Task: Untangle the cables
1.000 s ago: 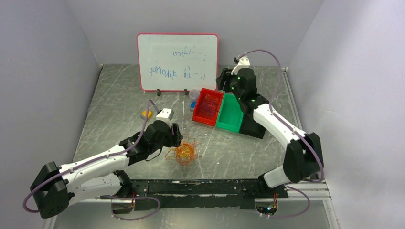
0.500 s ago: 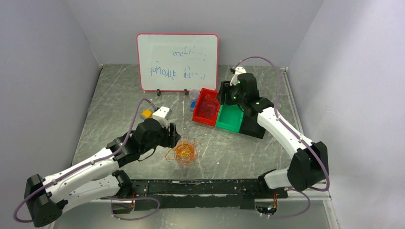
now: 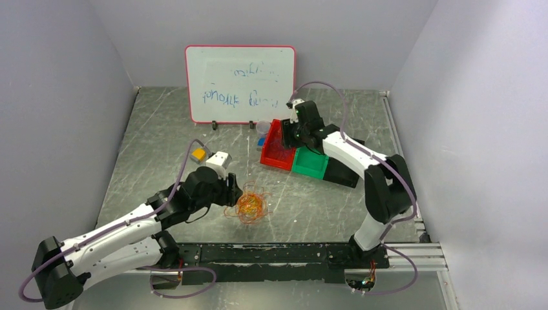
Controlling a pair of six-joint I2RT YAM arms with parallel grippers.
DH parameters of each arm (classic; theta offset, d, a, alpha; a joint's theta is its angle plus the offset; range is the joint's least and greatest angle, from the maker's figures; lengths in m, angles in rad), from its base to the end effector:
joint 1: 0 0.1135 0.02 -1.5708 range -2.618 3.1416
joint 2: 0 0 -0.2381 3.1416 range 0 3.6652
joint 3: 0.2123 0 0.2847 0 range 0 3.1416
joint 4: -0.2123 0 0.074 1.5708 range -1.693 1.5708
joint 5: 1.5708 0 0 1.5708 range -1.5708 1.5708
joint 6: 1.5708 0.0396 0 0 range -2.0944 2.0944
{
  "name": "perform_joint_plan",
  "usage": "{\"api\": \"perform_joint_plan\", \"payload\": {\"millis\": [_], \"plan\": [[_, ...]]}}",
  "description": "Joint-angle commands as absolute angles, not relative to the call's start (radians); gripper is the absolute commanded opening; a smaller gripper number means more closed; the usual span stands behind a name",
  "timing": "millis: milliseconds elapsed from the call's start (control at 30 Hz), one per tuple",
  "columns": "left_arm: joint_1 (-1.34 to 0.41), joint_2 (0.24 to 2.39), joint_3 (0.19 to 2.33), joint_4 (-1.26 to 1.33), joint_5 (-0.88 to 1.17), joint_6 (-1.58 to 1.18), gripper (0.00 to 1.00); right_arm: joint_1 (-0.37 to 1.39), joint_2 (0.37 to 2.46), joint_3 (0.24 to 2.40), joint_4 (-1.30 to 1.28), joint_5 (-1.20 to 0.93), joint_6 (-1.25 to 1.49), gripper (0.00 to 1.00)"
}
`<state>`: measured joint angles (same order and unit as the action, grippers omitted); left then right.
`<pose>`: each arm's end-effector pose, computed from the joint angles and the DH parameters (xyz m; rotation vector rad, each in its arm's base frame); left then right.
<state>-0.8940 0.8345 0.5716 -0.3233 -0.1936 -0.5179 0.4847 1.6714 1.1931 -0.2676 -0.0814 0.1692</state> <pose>0.1553 -0.1811 0.2131 0.2995 2.1879 -0.6044 0.3541 0.1901 0.1986 -0.4108 2.3158 0.4211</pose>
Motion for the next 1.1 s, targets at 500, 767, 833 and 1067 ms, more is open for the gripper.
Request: {"api": "perform_joint_plan", "payload": {"millis": [500, 767, 833, 1067], "plan": [[-0.9, 0.93, 0.537, -0.22, -0.169, -0.564, 0.59, 0.485, 2.002, 1.453, -0.271, 0.078, 0.005, 0.0], [-0.9, 0.961, 0.549, -0.223, -0.185, -0.569, 0.6, 0.485, 2.144, 1.534, -0.273, 0.072, -0.015, 0.0], [-0.9, 0.959, 0.546, -0.221, -0.185, -0.575, 0.6, 0.485, 2.148, 1.534, -0.269, 0.068, -0.013, 0.0], [-0.901, 0.944, 0.548, -0.233, -0.201, -0.589, 0.69, 0.486, 2.043, 1.49, -0.222, 0.038, -0.015, 0.11]]}}
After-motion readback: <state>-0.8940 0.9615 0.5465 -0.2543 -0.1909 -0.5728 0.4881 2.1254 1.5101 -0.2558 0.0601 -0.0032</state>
